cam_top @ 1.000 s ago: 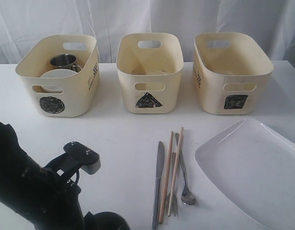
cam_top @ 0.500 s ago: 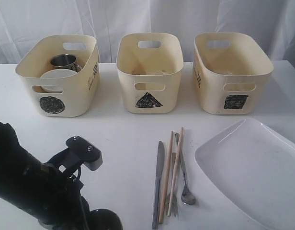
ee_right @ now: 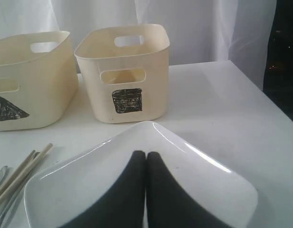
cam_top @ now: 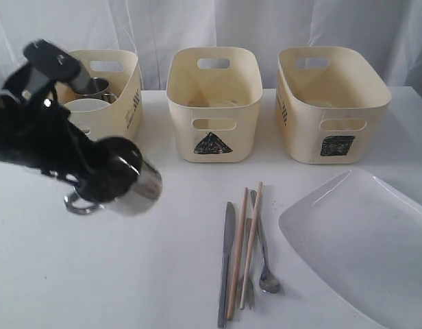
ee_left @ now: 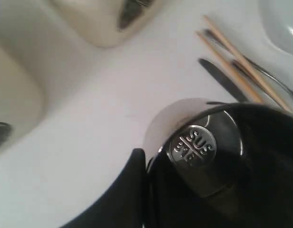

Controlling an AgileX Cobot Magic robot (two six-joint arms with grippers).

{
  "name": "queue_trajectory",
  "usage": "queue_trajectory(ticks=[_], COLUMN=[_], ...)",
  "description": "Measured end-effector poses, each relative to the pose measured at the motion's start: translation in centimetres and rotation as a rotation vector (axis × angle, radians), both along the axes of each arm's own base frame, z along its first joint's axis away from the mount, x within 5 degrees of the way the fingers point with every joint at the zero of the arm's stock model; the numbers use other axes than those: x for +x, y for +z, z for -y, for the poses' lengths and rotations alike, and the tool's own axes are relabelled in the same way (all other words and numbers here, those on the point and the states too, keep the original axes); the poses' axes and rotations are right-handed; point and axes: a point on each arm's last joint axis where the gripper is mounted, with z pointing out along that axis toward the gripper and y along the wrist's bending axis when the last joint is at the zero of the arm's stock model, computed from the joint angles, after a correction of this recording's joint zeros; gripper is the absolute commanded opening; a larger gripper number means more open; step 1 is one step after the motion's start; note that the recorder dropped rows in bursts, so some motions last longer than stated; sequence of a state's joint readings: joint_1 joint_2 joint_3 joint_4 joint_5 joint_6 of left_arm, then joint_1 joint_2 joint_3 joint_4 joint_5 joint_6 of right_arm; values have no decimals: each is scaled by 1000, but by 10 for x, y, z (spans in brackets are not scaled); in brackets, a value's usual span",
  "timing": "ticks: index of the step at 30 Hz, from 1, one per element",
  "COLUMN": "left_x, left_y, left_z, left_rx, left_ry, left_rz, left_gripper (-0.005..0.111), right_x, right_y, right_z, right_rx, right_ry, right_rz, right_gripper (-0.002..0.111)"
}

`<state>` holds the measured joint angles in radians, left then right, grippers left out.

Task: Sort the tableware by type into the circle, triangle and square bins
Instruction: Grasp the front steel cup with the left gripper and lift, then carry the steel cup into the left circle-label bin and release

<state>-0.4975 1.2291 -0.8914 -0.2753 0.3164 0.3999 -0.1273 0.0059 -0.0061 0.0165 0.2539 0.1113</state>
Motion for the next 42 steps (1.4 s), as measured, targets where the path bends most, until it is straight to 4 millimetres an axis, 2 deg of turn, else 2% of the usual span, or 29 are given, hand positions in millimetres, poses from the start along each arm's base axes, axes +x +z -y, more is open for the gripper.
queue_trajectory(ticks=[3, 7, 15, 25, 31, 36, 42], left_x=[25, 48, 98, 164, 197, 216, 227], left_y=[24, 44, 47, 24, 9, -13, -41], left_z=[-26, -39, -49, -63, -72, -73, -71], left_rx=[-26, -45, -30, 19, 47, 66, 91], left_ry=[135, 217, 291, 353, 379, 384, 372], left_rz=[132, 220, 259, 244, 261, 225, 157], left_gripper=[0, 0, 0, 0, 0, 0, 0], right_x=[0, 0, 0, 0, 0, 0, 0], right_y=[0, 0, 0, 0, 0, 0, 0], right_z=[0, 0, 0, 0, 0, 0, 0], right_rx=[0, 0, 0, 0, 0, 0, 0], right_ry=[0, 0, 0, 0, 0, 0, 0], right_rz=[0, 0, 0, 0, 0, 0, 0], right_gripper=[0, 0, 0, 0, 0, 0, 0])
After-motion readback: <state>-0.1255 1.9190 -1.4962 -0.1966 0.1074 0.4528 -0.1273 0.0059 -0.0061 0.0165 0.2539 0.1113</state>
